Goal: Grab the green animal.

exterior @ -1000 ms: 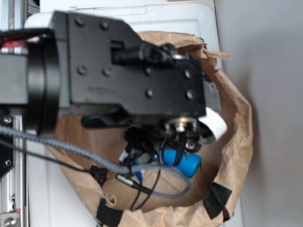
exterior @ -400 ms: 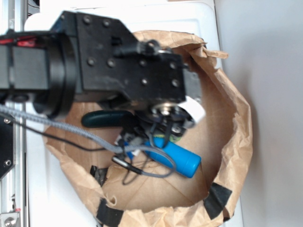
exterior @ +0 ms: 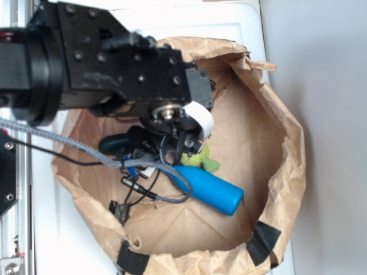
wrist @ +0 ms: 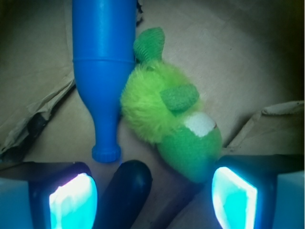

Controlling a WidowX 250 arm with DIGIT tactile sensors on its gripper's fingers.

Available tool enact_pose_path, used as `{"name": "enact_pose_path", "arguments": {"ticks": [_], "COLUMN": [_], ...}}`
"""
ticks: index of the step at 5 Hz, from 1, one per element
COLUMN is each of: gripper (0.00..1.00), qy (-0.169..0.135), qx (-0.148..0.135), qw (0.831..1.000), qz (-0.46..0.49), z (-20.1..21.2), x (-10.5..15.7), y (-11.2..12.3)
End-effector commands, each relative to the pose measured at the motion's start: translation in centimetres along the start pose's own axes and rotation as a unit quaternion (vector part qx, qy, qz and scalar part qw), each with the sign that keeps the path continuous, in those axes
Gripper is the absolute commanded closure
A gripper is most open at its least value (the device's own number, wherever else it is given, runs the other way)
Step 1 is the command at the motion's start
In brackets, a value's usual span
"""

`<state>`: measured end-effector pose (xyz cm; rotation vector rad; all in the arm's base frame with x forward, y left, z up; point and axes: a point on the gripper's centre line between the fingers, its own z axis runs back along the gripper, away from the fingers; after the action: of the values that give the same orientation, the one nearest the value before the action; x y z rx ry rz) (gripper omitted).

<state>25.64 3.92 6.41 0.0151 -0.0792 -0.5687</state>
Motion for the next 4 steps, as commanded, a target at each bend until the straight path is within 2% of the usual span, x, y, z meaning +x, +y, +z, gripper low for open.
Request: {"name": "enact_pose_path", "arguments": {"ticks": [1,2,3,4], "gripper": [0.0,0.0,0.0,0.0], "qy": [-0.002,-0.005,-0.026,-0.034], "qx": [0.018,0.028,0.033,0.032], "qw": [0.999,0.999,0.998,0.998], "qz": [0.035,0.04,0.044,0.046], "z": [0.4,-0.1,0.3,0.4], "x": [2.8,3.3,3.9,4.6], "y": [1.4,1.6,1.6,1.6]}}
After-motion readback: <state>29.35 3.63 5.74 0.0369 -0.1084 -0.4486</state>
